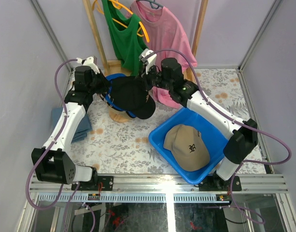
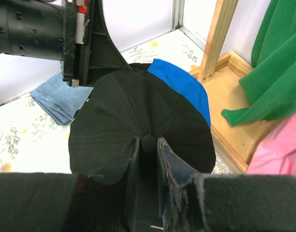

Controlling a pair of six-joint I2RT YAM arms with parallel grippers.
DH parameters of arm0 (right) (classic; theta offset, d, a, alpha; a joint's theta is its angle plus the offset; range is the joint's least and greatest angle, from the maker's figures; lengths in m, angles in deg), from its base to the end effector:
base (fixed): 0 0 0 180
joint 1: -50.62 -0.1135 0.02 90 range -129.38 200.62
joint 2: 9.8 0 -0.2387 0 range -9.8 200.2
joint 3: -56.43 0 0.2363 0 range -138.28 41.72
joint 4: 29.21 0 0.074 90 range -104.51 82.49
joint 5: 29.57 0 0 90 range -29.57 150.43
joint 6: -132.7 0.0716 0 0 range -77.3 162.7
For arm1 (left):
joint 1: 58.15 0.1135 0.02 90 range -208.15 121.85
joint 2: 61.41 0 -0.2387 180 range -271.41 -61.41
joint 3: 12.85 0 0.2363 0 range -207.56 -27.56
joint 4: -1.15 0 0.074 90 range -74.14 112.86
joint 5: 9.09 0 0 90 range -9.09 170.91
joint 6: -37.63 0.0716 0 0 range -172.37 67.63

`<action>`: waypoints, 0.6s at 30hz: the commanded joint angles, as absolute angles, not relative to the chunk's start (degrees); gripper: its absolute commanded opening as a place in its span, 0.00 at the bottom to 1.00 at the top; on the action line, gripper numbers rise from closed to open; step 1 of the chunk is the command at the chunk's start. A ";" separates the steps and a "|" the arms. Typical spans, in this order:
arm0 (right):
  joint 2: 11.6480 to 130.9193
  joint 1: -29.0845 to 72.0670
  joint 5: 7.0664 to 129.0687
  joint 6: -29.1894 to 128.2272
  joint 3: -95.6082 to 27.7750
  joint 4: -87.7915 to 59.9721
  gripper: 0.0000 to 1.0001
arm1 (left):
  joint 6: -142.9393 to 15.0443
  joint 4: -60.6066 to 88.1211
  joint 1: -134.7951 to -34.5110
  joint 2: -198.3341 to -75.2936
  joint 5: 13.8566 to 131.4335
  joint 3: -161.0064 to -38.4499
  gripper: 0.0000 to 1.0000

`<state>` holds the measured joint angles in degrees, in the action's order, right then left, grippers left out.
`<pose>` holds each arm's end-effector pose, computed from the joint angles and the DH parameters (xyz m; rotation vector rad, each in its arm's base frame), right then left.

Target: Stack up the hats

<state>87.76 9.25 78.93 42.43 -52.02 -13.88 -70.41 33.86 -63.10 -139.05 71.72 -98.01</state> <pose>0.3039 0.2979 0.3838 -0.8382 1.4882 0.8062 0.3319 -0.0402 0.3160 -0.1283 2.0250 -0.4159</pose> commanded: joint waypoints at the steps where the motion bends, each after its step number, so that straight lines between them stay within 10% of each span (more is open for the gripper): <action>1: 87.04 10.78 78.27 41.50 -56.16 -16.21 0.00 | -69.30 34.68 -63.18 -136.47 76.35 -100.65 0.02; 18: 91.82 13.51 78.19 42.43 -60.60 -16.34 0.00 | -72.05 33.80 -63.30 -135.94 78.46 -100.62 0.02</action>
